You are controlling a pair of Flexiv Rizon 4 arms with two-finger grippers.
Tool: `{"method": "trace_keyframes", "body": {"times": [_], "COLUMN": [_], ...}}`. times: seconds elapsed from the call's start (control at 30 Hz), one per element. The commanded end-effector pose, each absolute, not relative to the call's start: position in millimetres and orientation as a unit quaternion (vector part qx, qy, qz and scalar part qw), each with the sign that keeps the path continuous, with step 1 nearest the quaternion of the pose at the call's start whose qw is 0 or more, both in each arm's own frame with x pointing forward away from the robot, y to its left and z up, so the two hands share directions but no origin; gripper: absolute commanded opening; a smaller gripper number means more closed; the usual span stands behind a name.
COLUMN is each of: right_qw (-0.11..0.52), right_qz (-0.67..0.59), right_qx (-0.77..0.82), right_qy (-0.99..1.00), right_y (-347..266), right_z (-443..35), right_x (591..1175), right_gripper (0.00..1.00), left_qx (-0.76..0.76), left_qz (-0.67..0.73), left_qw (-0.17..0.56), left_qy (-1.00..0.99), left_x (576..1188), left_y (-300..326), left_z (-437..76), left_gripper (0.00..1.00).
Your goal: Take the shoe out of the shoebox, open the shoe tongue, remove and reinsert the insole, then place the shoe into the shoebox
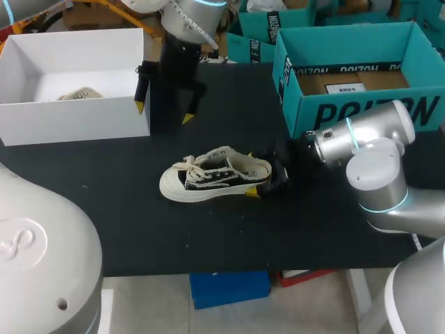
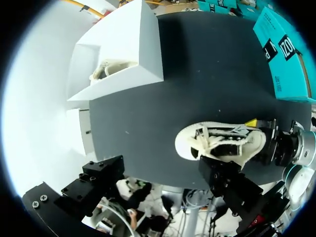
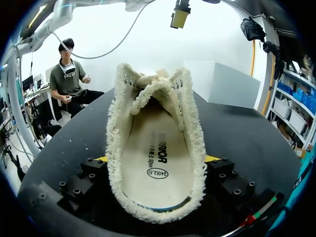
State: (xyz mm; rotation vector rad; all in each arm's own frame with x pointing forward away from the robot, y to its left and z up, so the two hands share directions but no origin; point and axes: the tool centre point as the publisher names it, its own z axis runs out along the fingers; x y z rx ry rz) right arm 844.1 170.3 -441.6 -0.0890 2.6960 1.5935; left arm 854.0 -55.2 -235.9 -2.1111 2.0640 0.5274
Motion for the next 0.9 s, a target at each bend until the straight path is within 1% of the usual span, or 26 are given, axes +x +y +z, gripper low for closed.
{"method": "trace_keyframes", "body": {"times": [0.03,0.37,0.6,0.8,0.9], "right_qw": [0.005,0.005,0.005,0.005,0.005], "right_qz": [0.508,0.508,0.508,0.508,0.508], "right_qx": [-0.028,-0.028,-0.028,-0.028,-0.028], "right_qy": [0.861,0.861,0.861,0.861,0.861], "right_y": [173,173,173,173,173], "right_z": [-445,-445,-445,-445,-445], "right_x": [845,845,845,845,845], "right_gripper": [0.00,0.00,0.00,0.00,0.00], "left_qx": [-0.692,-0.682,-0.673,-0.666,-0.662], "left_qz": [0.201,0.244,0.246,0.245,0.236], "left_qw": [0.086,0.116,0.110,0.128,0.120], "left_qy": [0.688,0.680,0.688,0.693,0.701], "left_x": [852,833,826,818,815], "left_y": [-78,-116,-140,-162,-172], "left_z": [-245,-271,-281,-296,-305], "left_gripper": [1.00,1.00,1.00,1.00,1.00]}}
